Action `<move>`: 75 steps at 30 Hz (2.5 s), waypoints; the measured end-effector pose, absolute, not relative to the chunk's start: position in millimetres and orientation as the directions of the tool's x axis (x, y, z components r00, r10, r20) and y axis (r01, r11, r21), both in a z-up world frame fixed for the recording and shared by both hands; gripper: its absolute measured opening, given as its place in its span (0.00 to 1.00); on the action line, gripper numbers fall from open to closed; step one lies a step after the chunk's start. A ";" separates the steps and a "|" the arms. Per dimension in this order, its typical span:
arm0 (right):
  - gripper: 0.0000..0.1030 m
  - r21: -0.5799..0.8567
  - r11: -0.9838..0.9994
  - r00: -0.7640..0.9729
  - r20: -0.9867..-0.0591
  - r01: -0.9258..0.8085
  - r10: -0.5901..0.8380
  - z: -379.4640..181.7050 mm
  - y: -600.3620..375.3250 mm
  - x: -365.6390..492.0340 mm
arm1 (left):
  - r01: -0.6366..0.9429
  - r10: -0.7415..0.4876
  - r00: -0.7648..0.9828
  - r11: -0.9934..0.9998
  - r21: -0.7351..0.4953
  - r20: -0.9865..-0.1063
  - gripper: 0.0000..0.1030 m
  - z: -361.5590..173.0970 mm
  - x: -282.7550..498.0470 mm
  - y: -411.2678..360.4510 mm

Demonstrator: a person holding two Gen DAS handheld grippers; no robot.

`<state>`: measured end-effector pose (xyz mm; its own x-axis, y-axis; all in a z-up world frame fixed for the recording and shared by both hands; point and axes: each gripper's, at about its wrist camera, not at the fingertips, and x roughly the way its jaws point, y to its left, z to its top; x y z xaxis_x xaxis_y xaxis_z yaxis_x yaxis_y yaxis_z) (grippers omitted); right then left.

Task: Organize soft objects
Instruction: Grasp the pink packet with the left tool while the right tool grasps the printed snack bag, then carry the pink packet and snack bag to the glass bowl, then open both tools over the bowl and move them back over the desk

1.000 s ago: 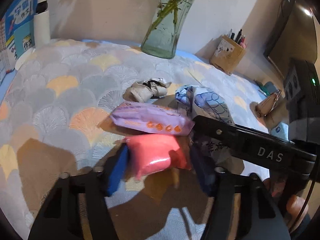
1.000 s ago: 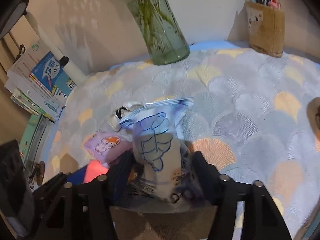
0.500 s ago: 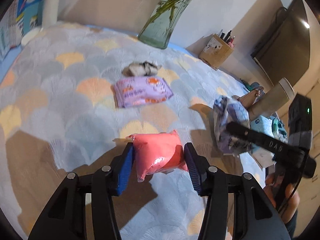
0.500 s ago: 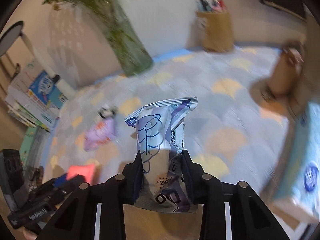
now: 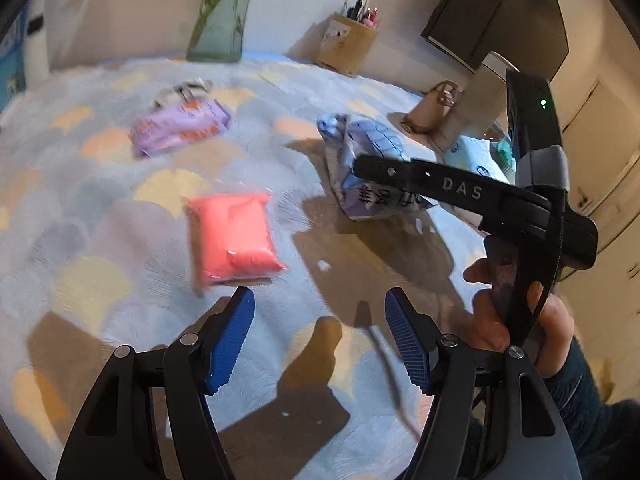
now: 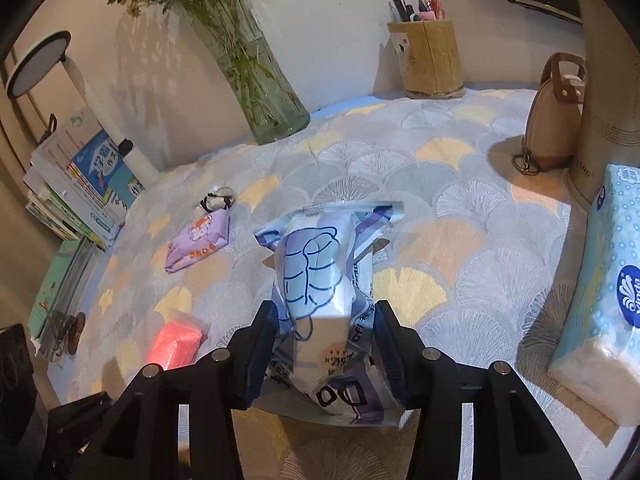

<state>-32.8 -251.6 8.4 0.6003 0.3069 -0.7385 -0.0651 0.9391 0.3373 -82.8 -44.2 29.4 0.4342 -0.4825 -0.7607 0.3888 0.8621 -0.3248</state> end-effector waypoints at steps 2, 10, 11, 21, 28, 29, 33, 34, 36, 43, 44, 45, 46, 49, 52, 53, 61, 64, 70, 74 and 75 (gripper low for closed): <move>0.55 0.347 0.936 0.601 -0.735 -0.065 0.314 7.0 -252.8 -33.5 | 0.352 -0.458 0.468 0.881 -0.316 -0.756 0.64 36.3 -80.4 -31.0; 0.55 0.380 0.923 0.593 -0.730 -0.061 0.340 3.3 -256.4 -30.9 | 0.247 -0.377 0.473 0.924 -0.291 -0.796 0.64 22.9 -36.1 -26.4; 0.56 0.381 0.923 0.591 -0.730 -0.063 0.341 3.0 -256.6 -30.5 | 0.251 -0.367 0.467 0.927 -0.277 -0.805 0.63 17.6 -32.3 -31.0; 0.62 0.398 0.915 0.577 -0.733 -0.064 0.360 -0.4 -258.5 -28.0 | 0.238 -0.209 0.604 0.968 -0.076 -0.769 0.34 15.6 -31.9 -43.3; 0.79 0.351 0.934 0.569 -0.754 -0.073 0.328 1.1 -246.0 -29.2 | 0.218 -0.307 0.618 0.951 -0.217 -0.724 0.33 20.6 -30.8 -24.3; 0.79 0.323 0.944 0.567 -0.765 -0.073 0.305 1.6 -241.4 -28.6 | 0.220 -0.304 0.619 0.952 -0.211 -0.724 0.33 20.5 -31.9 -27.2; 0.73 0.206 0.976 0.566 -0.797 -0.074 0.211 0.9 -225.1 -26.3 | 0.236 -0.287 0.631 0.956 -0.174 -0.721 0.33 22.0 -34.8 -32.7; 0.66 0.200 0.977 0.572 -0.793 -0.080 0.209 1.2 -223.8 -27.5 | 0.237 -0.282 0.632 0.957 -0.167 -0.721 0.33 22.2 -35.0 -33.3; 0.61 0.194 0.976 0.583 -0.783 -0.101 0.216 2.9 -221.4 -30.1 | 0.231 -0.270 0.632 0.960 -0.156 -0.726 0.33 21.9 -34.7 -33.0; 0.55 0.202 0.972 0.650 -0.724 -0.121 0.231 23.2 -222.8 -47.8 | 0.271 -0.291 0.634 0.951 -0.146 -0.716 0.33 41.5 -41.2 -49.2; 0.55 0.211 0.970 0.653 -0.718 -0.124 0.240 27.8 -223.4 -50.2 | 0.285 -0.308 0.636 0.946 -0.156 -0.707 0.33 47.5 -41.8 -53.5; 0.55 0.217 0.969 0.662 -0.710 -0.122 0.242 34.3 -226.6 -53.5 | 0.315 -0.335 0.646 0.936 -0.159 -0.686 0.33 61.8 -43.9 -64.8; 0.55 0.220 0.968 0.672 -0.700 -0.118 0.242 40.7 -229.2 -56.0 | 0.343 -0.354 0.656 0.926 -0.154 -0.666 0.33 73.1 -45.7 -75.6; 0.55 0.239 0.967 0.726 -0.650 -0.084 0.224 67.2 -250.9 -68.2 | 0.428 -0.420 0.670 0.892 -0.144 -0.613 0.33 104.4 -47.7 -109.9; 0.55 0.278 0.960 0.774 -0.605 -0.015 0.187 94.0 -291.6 -83.7 | 0.518 -0.498 0.649 0.843 -0.146 -0.575 0.33 126.9 -49.3 -150.3; 0.55 0.282 0.959 0.789 -0.593 0.021 0.158 103.2 -310.8 -91.0 | 0.539 -0.517 0.638 0.829 -0.149 -0.570 0.33 130.5 -49.6 -160.0; 0.55 0.277 0.924 0.798 -0.601 0.263 -0.047 137.2 -442.1 -128.3 | 0.725 -0.660 0.488 0.671 -0.156 -0.572 0.33 145.8 -51.4 -284.7; 0.55 0.250 0.905 0.770 -0.627 0.343 -0.118 148.0 -498.3 -127.6 | 0.756 -0.684 0.433 0.630 -0.176 -0.587 0.33 145.7 -45.4 -328.8; 0.56 0.398 0.838 0.736 -0.677 0.372 -0.006 149.3 -596.3 -83.3 | 0.782 -0.644 0.446 0.618 -0.080 -0.622 0.33 134.6 -38.2 -418.1; 0.56 0.450 0.779 0.687 -0.726 0.436 0.035 129.4 -632.5 -49.7 | 0.779 -0.615 0.476 0.627 -0.024 -0.628 0.33 124.0 -26.3 -458.1; 0.56 0.438 0.774 0.671 -0.741 0.458 0.023 125.0 -639.5 -40.8 | 0.780 -0.615 0.480 0.626 -0.016 -0.626 0.33 121.4 -22.5 -465.6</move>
<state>-40.8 -639.5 125.0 0.6706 0.0229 -0.7415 0.4576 0.7739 0.4378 -22.5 -465.6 121.4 0.4804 -0.6147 -0.6256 0.7796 0.6260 -0.0164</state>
